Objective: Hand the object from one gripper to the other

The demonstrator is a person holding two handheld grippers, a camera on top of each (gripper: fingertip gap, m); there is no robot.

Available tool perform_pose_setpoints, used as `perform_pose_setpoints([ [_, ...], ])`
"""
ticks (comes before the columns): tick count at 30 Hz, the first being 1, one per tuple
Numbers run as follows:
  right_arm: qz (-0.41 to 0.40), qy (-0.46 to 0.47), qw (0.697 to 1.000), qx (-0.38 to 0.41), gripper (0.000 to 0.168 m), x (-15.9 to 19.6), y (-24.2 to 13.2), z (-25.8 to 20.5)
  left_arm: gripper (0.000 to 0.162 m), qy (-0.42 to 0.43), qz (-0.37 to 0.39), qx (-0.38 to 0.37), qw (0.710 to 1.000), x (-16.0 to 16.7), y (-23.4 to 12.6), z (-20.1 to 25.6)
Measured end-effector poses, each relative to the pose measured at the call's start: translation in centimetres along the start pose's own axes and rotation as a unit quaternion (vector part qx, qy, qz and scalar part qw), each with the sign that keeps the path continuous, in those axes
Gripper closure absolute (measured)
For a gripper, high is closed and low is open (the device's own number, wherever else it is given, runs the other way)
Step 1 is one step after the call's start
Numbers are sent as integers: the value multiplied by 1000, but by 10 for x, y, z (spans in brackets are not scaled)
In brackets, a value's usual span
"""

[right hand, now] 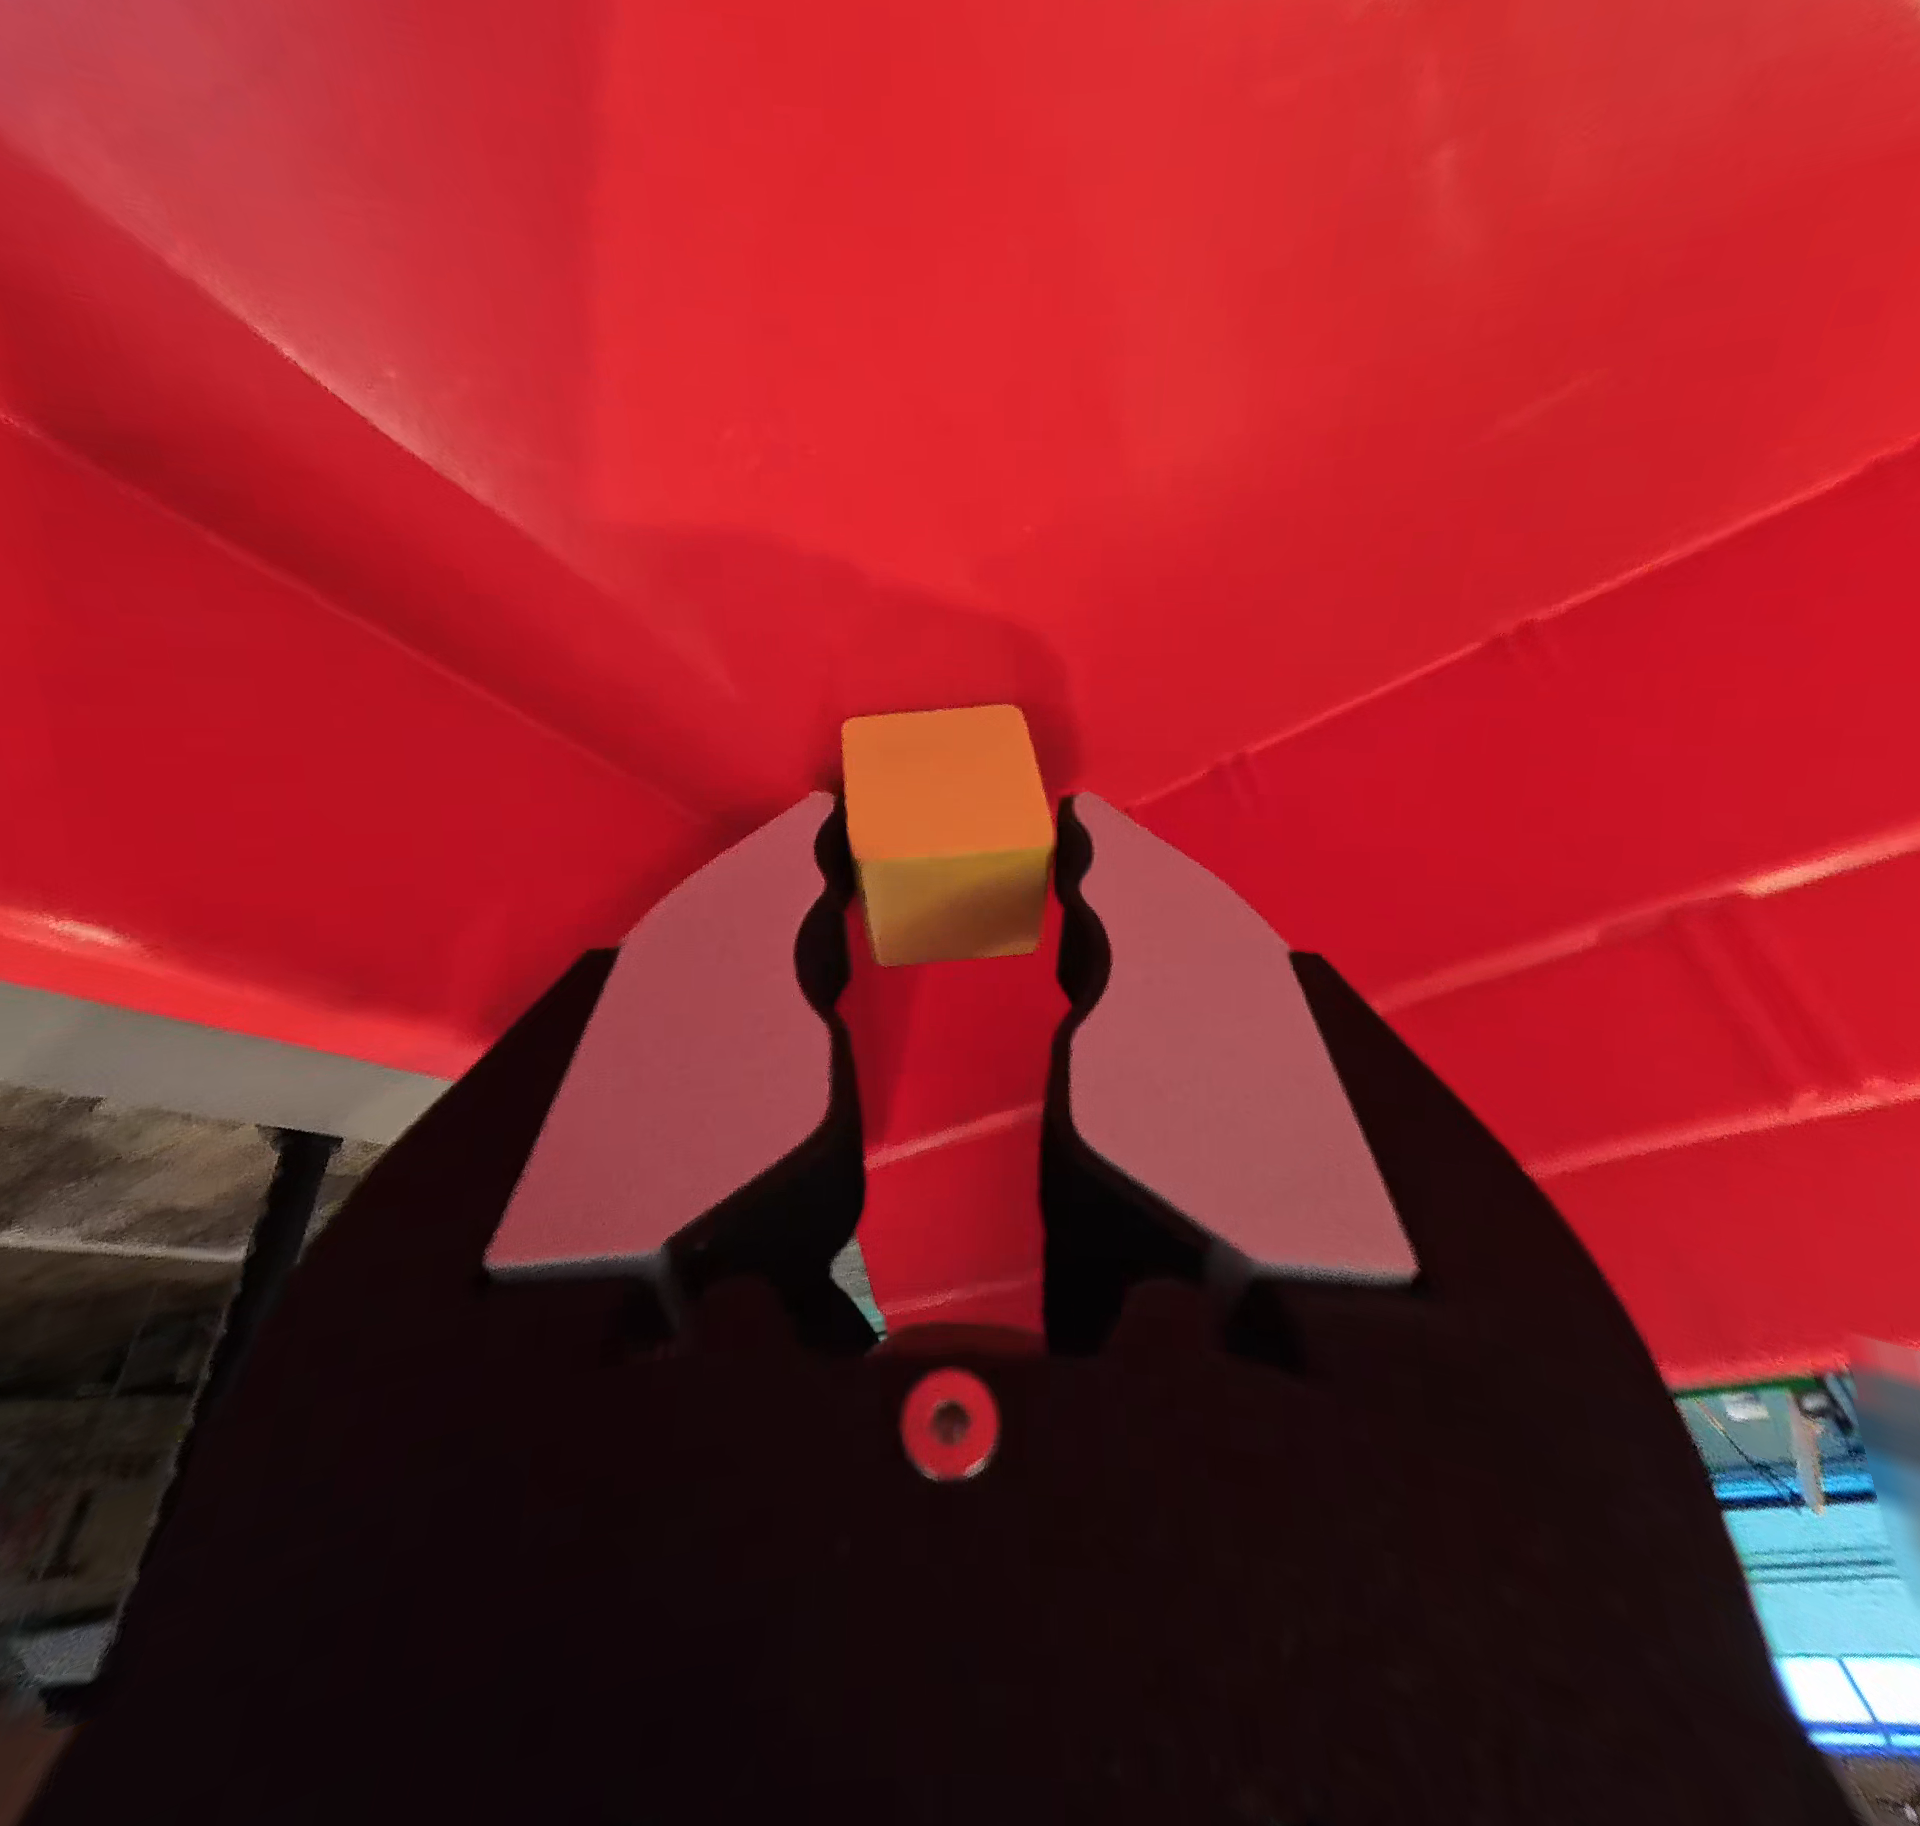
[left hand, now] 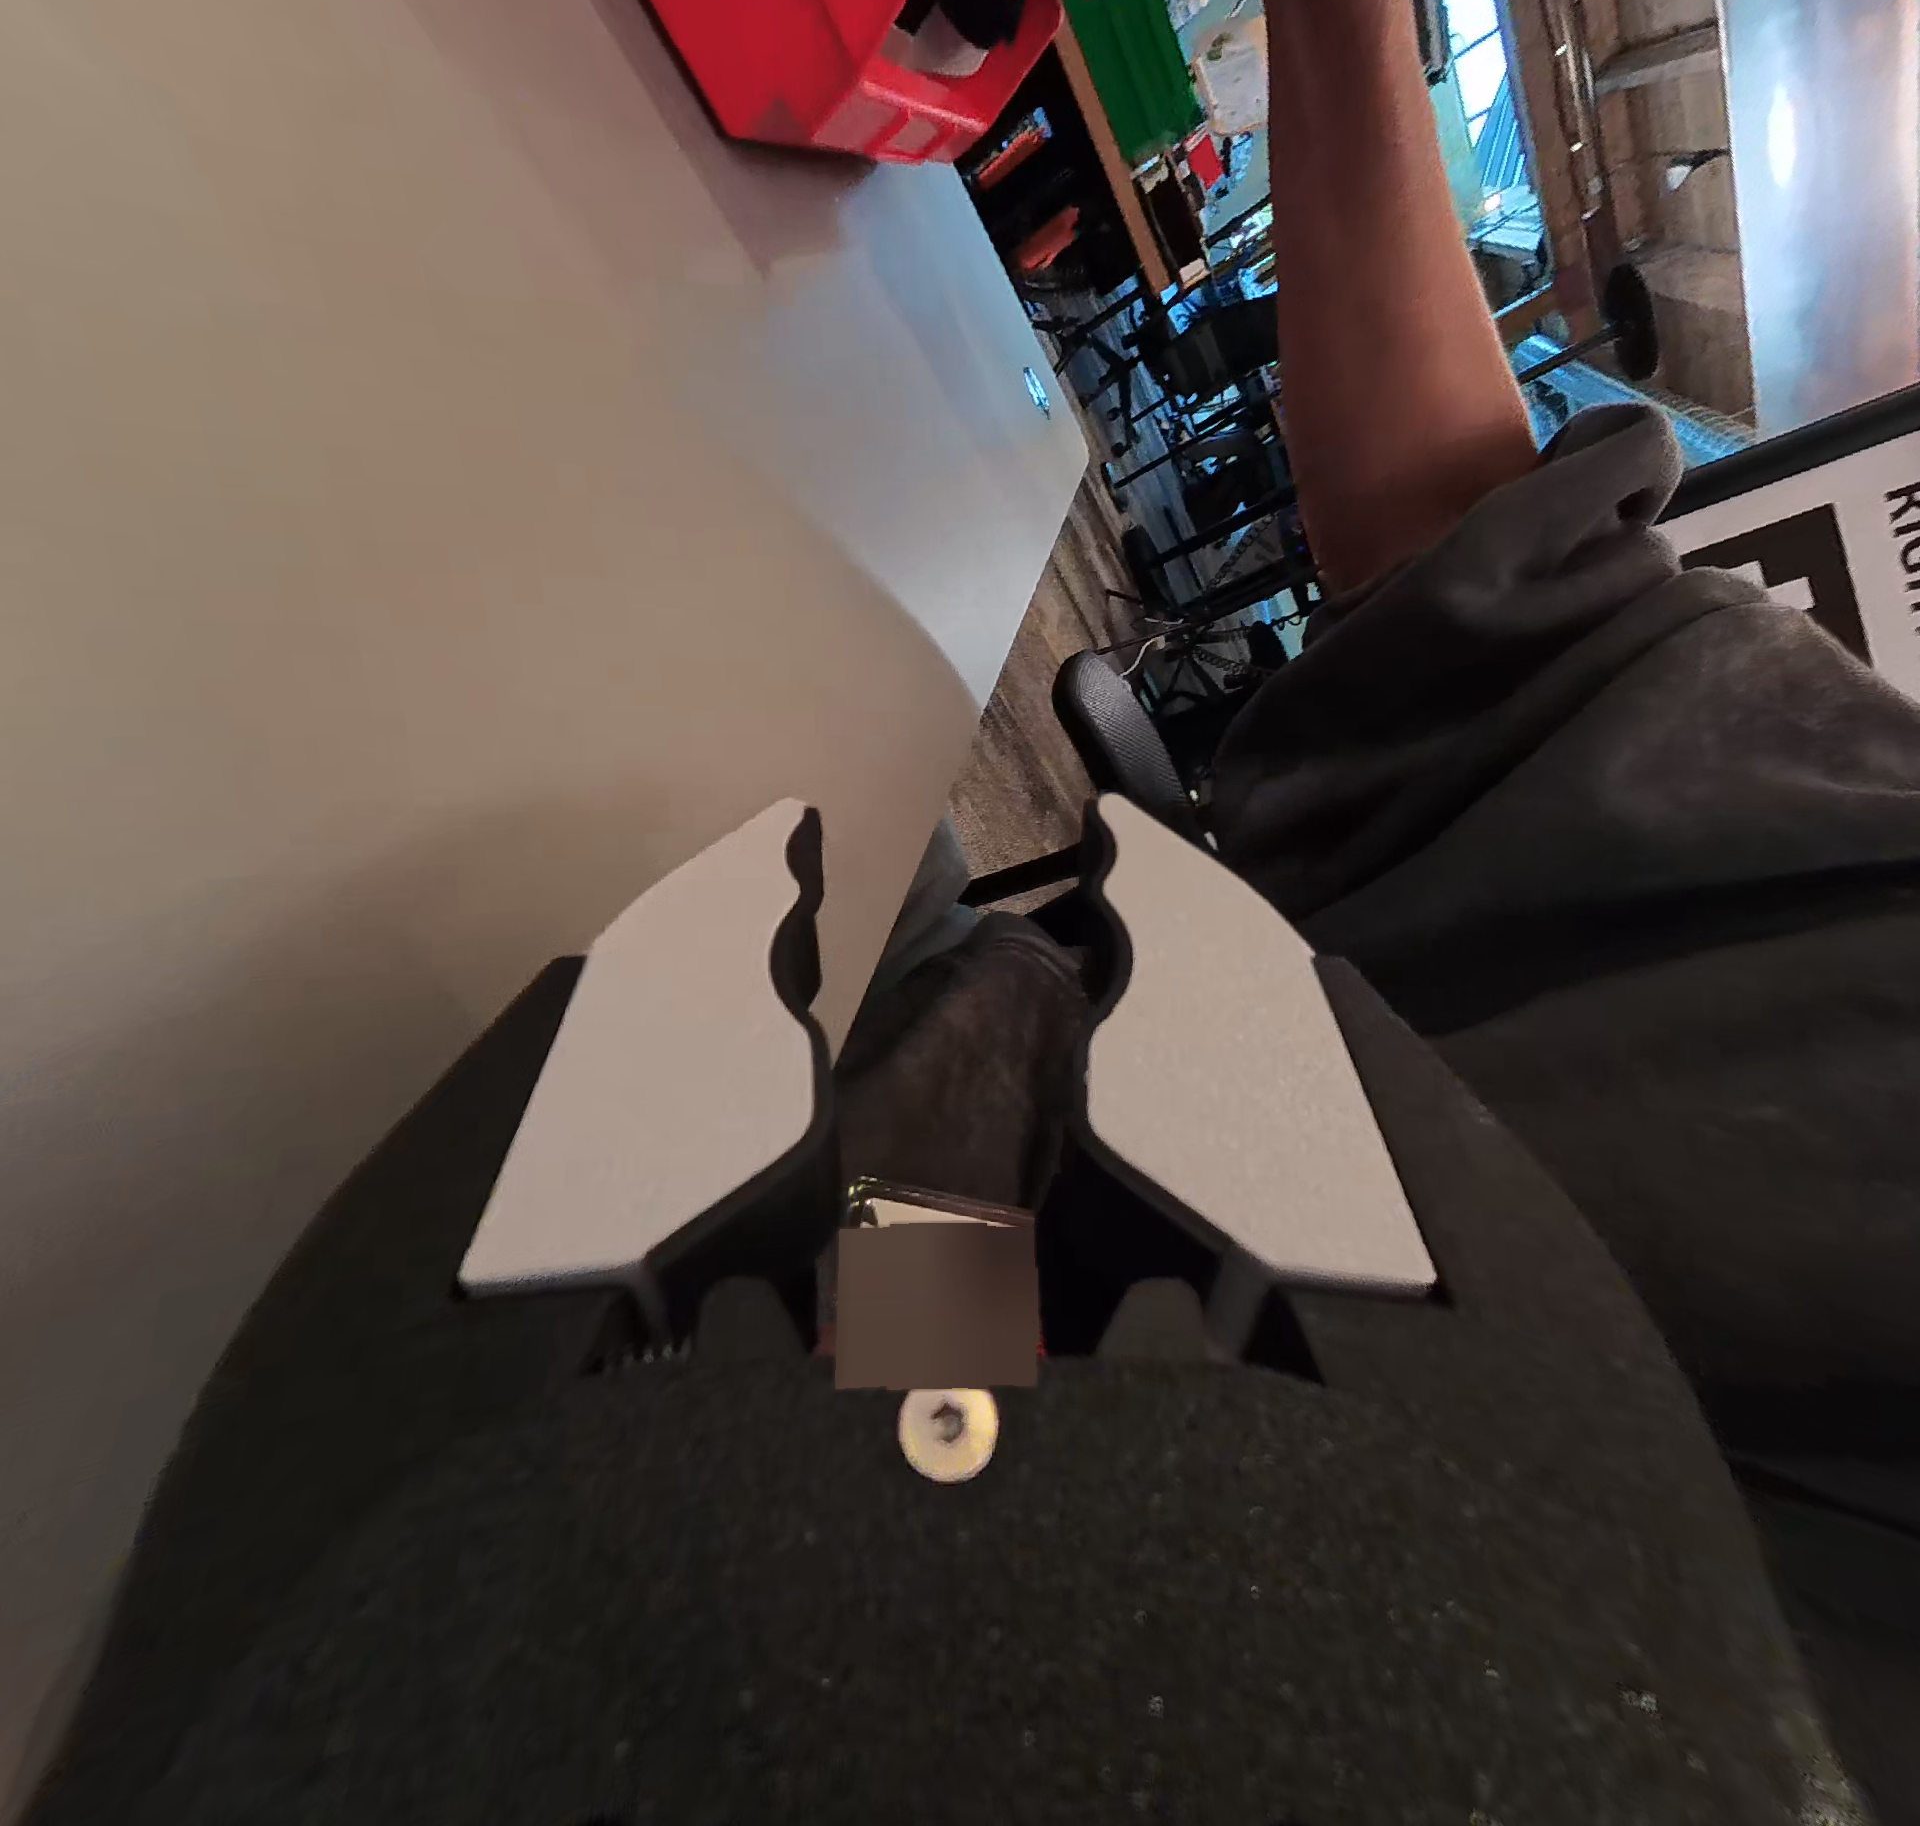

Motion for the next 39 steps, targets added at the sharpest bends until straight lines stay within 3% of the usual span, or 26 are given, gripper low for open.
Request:
perform_pose_setpoints([
  [4,17,49,992,116,112,17,-45,5,114,19,8,-14,1000,-3,-3,2],
  [6,125,84,971,187,107,21,-87,-10,113,43,8,-43,998,-4,-7,-1],
  [8,306,117,926,190,109,16,-123,-50,110,72,19,-80,994,-10,-14,-3],
  [11,545,161,822,33,117,-2,-134,-141,110,129,33,-145,980,-23,-33,0],
  [13,607,151,772,-111,115,-16,-118,-205,110,195,32,-206,958,-36,-57,8],
  [16,647,125,734,-167,114,-26,-96,-265,111,314,18,-301,900,-59,-109,25],
  [18,645,83,753,-103,112,-23,-91,-280,113,366,-28,-364,856,-74,-143,26],
  [20,662,63,745,-63,111,-20,-95,-283,117,393,-80,-394,827,-92,-168,19],
  [27,670,87,718,-166,111,-24,-94,-276,120,390,-222,-331,830,-150,-193,-62],
  [31,674,100,708,-185,111,-23,-92,-270,116,399,-289,-303,816,-159,-186,-108],
  [39,687,128,676,-233,110,-22,-99,-259,110,406,-332,-295,799,-163,-169,-155],
])
Point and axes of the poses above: each gripper's, where its closed fingertips meet, y out along the fingers, x out of its underside, z = x × y across the jaws, the point moved 6 cm from there along -y, back along the fingers, and after that the axes turned 4 degrees about x, right-handed, at the moved point
